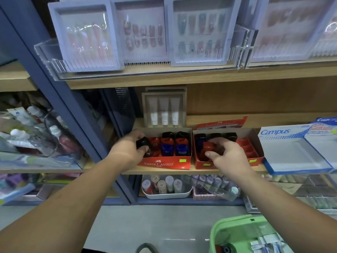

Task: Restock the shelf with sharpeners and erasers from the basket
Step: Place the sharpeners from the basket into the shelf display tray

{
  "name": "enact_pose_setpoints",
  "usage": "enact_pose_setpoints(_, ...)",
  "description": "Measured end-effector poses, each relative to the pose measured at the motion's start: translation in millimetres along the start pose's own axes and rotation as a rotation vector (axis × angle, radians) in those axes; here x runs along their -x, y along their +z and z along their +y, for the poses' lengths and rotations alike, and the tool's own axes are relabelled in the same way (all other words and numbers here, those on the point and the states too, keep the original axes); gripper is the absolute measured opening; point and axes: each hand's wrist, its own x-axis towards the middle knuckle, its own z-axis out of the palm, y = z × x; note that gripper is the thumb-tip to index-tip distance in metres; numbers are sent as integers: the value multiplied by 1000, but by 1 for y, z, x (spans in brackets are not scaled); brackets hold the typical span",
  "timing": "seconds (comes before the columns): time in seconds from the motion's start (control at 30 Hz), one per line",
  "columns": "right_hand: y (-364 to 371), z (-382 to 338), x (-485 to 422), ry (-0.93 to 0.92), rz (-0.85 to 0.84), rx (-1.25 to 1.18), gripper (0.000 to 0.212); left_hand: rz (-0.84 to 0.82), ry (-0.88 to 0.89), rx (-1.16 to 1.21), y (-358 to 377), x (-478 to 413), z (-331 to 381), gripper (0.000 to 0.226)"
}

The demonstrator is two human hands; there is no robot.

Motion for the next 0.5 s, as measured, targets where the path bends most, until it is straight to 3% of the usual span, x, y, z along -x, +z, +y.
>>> enact_pose_setpoints(0.17,-6,5,-3,21,1,-9,34,-88,9,68,-4,8,3,24)
enact_pose_setpoints(0.37,-12,9,-6,-59,18,27,36,266,105,212,-21,0,18,34)
enact_pose_setpoints(0.5,-6,11,-5,-171,5,121,32,256,138,204,-10,-6,27,29)
